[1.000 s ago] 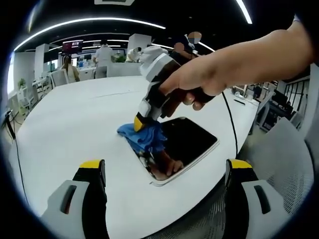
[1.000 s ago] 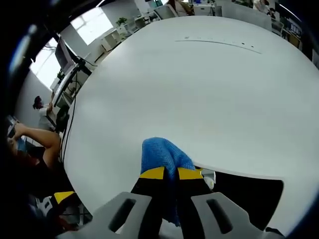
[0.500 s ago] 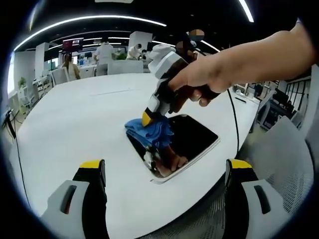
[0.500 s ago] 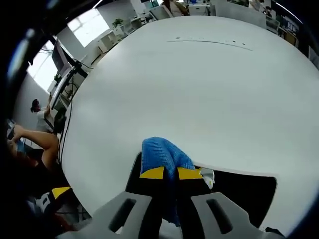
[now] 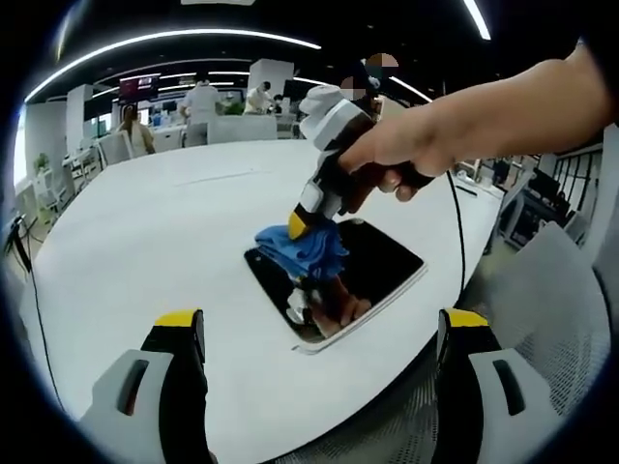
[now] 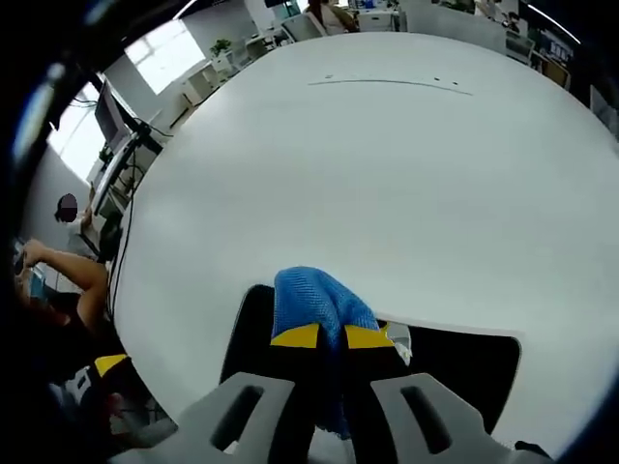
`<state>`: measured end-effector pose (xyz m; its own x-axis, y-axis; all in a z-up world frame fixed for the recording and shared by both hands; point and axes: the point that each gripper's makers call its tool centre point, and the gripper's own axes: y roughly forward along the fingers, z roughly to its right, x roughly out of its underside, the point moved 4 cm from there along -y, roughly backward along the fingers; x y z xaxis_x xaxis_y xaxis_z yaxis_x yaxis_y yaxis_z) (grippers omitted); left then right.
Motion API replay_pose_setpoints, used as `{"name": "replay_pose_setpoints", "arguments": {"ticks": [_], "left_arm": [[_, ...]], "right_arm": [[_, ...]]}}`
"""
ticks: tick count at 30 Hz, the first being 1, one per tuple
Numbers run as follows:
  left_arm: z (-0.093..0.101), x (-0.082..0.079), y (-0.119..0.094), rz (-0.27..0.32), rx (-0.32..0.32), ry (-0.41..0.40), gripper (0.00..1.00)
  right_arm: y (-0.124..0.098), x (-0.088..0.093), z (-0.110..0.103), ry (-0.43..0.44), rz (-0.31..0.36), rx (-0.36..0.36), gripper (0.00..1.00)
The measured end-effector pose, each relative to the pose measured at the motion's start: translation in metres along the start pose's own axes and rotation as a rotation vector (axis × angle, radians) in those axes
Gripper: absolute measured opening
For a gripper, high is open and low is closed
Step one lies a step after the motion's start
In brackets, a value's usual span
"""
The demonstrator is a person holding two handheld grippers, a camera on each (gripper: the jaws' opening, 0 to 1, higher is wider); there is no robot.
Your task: Wipe the mirror surface with the cleaning cloth until all visible marks leave the cleaned area.
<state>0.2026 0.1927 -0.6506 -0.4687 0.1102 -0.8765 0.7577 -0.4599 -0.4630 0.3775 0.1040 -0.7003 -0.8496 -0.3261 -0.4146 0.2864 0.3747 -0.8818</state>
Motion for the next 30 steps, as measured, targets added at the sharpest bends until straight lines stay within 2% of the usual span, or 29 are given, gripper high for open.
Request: {"name": "replay_pose_setpoints", "arguments": {"ticks": [13, 15, 24, 25, 28, 30], "left_arm": [[0.000, 0.000, -0.001, -0.002, -0.001, 0.011, 0.99], [0.000, 0.000, -0.001, 0.002, -0.002, 0.013, 0.99], [0.001, -0.001, -0.001, -0.001, -0.002, 0.002, 0.99], [0.002, -0.002, -0.001, -0.005, 0.002, 0.022, 0.99], [0.002, -0.006, -0.002, 0.001, 0.004, 0.013, 0.99], [0.005, -0.007, -0.002, -0.012, 0.036, -0.008, 0.99]], "right_arm": [[-0.002, 0.001, 0.015, 0.034, 0.002, 0.010, 0.02], [-0.002, 0.002, 0.015, 0.070, 0.001, 0.002, 0.02], [-0.004, 0.008, 0.009, 0.083, 0.012, 0.013, 0.02], [-0.005, 0.009, 0.009, 0.082, 0.012, 0.014, 0.02], [-0.006, 0.014, 0.006, 0.097, 0.008, 0.008, 0.02], [-0.006, 0.018, 0.004, 0.092, 0.003, 0.000, 0.02]]}}
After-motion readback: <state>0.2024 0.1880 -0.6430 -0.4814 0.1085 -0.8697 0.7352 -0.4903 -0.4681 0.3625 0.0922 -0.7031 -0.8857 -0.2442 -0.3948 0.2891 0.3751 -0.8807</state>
